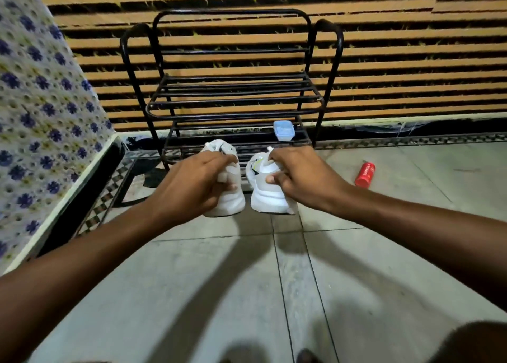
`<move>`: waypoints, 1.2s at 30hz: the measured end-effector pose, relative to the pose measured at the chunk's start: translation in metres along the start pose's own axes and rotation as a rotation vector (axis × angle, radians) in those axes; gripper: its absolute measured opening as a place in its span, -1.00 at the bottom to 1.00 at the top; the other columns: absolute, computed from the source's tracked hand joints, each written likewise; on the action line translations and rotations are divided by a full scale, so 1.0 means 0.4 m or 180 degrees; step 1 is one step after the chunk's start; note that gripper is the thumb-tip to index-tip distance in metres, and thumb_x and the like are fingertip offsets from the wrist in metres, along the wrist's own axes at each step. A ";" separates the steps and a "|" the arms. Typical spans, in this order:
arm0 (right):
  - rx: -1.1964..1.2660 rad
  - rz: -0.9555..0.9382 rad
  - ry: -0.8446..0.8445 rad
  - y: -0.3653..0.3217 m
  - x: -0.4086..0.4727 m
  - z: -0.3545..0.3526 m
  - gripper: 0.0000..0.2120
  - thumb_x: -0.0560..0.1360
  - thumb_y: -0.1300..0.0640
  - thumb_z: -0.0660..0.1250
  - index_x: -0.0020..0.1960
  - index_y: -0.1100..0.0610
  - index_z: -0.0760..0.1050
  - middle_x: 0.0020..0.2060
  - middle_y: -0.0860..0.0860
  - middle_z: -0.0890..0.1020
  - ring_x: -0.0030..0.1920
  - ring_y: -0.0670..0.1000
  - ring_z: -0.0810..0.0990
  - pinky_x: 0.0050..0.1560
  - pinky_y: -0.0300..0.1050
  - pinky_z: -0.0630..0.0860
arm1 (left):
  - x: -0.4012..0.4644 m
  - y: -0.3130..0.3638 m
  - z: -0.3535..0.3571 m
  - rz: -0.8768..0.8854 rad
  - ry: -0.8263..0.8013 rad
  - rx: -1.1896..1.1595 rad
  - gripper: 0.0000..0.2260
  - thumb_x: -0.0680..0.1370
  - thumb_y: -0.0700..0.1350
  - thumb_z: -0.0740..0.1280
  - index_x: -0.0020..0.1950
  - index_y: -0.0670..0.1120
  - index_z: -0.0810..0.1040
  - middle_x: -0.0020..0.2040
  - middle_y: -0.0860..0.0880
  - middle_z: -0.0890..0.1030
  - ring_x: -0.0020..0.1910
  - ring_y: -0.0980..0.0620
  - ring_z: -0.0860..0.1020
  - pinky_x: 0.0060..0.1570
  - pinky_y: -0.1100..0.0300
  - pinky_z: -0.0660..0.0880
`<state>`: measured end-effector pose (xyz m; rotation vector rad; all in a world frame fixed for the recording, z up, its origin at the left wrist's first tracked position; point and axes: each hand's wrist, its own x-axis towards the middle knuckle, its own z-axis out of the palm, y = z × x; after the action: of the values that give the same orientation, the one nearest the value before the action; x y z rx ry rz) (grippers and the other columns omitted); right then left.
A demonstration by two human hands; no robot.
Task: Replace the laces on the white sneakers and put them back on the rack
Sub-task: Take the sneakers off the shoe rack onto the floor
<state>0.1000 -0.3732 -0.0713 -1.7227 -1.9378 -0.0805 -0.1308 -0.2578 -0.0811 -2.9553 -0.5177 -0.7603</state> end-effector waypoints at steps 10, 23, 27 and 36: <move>-0.0901 0.0211 -0.0459 0.107 -0.125 0.285 -0.87 0.43 0.17 0.46 -0.15 0.14 0.51 -0.19 0.12 0.66 -0.14 0.22 0.62 -0.20 -0.08 0.26 | -0.176 -0.011 0.274 -0.0377 -0.0533 -0.0020 -0.56 0.46 0.01 0.29 0.26 -0.16 0.62 0.06 -0.13 0.70 -0.04 -0.22 0.68 -0.20 -0.01 0.66; -0.0956 0.0314 -0.0367 0.262 -0.238 0.582 -0.86 0.41 0.13 0.26 -0.22 0.15 0.57 -0.33 0.07 0.59 -0.32 0.17 0.58 -0.30 -0.09 0.46 | -0.350 -0.103 0.595 -0.0631 -0.0812 -0.0091 -0.42 0.31 -0.25 0.62 0.28 -0.07 0.52 -0.06 -0.09 0.64 -0.19 -0.21 0.63 -0.36 0.11 0.57; -0.1032 0.0232 -0.0533 0.271 -0.275 0.617 -0.76 0.46 0.07 0.20 -0.22 0.17 0.57 -0.31 0.07 0.58 -0.30 0.16 0.57 -0.31 -0.09 0.47 | -0.374 -0.117 0.616 -0.0722 -0.0969 -0.0211 -0.47 0.34 -0.25 0.58 0.28 -0.10 0.55 -0.02 -0.11 0.64 -0.18 -0.21 0.65 -0.35 0.13 0.58; 0.0234 0.1073 0.0427 0.323 -0.259 0.560 -0.83 0.53 0.19 0.31 0.10 0.20 0.55 0.03 0.09 0.58 0.02 0.15 0.57 0.01 0.05 0.55 | -0.203 -0.095 0.540 -0.0807 -0.0178 -0.0175 -0.74 0.60 0.04 0.25 -0.23 -0.04 0.52 -0.31 0.01 0.56 -0.35 -0.13 0.59 -0.47 0.12 0.44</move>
<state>0.1460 -0.3562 -0.3455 -1.9168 -1.5155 -0.0010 -0.1108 -0.2198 -0.3110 -3.0042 -0.9030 -0.7226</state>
